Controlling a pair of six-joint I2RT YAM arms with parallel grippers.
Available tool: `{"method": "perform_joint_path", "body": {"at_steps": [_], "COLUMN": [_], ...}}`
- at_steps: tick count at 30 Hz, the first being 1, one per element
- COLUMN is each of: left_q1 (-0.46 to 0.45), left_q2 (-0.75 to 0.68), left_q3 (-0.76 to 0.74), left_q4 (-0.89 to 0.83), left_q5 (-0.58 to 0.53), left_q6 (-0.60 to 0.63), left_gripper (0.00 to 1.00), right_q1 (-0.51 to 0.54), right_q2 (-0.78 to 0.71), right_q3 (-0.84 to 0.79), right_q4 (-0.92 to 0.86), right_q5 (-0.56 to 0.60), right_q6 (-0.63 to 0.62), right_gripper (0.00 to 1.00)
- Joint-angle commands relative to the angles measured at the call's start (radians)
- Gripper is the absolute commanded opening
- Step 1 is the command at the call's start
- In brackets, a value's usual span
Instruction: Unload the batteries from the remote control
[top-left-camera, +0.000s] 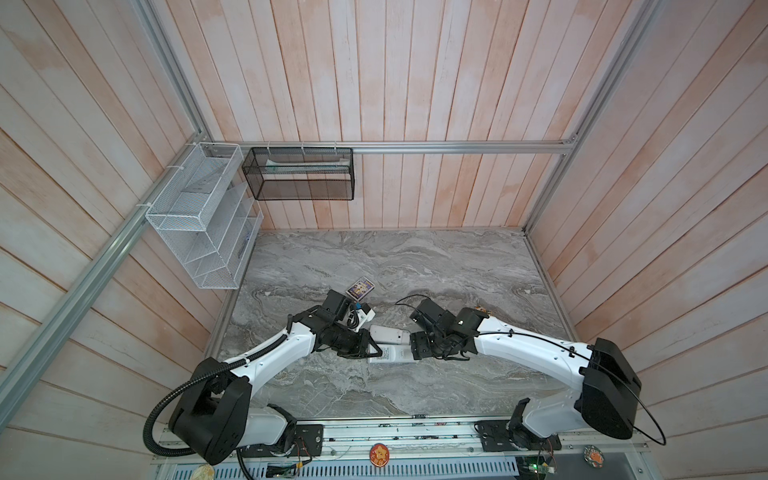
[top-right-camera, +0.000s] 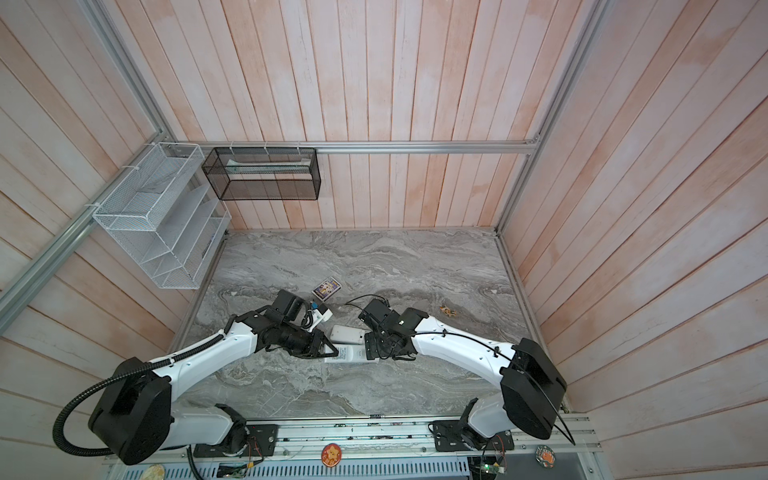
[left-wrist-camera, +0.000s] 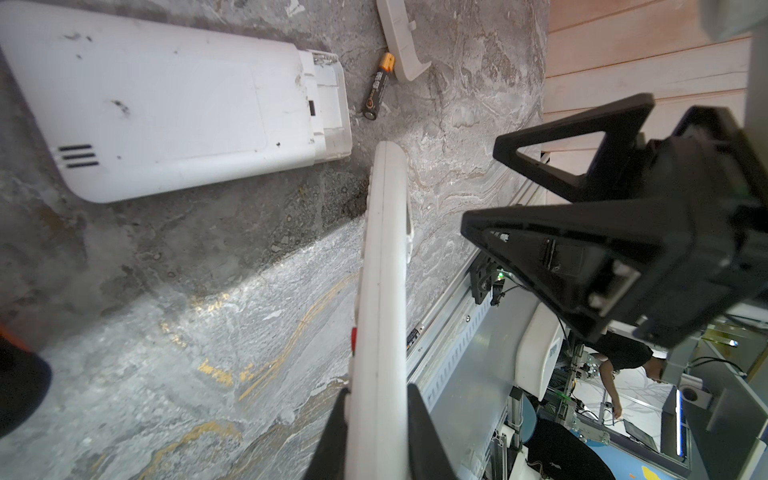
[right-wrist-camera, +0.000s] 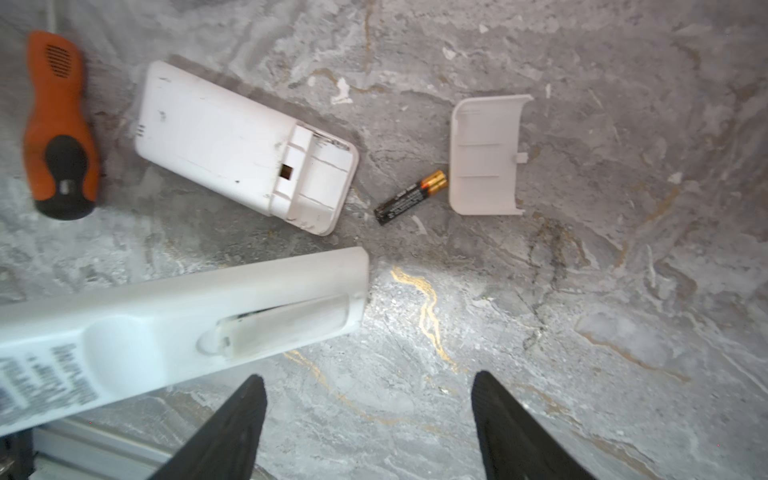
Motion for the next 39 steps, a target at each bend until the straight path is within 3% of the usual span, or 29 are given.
{"method": "perform_joint_path", "body": {"at_steps": [1,26,39], "left_q1": [0.004,0.003,0.000], "left_q2": [0.035,0.030,0.028], "left_q3": [-0.017,-0.022,-0.021], "left_q4": [-0.117,-0.113,-0.113], "left_q5": [-0.164,-0.152,-0.150], "left_q6": [0.004,0.005,0.007], "left_gripper": [0.00,0.00,0.00], "right_q1": [-0.005,-0.022,-0.029], "right_q2": [-0.010,0.087,0.102], "right_q3": [-0.008,-0.077,-0.094], "right_q4": [0.109,0.190,0.178], "right_q5": [-0.098,-0.169,-0.118], "right_q6": [-0.020,-0.024,-0.028], "right_gripper": [0.81,0.85,0.84]}}
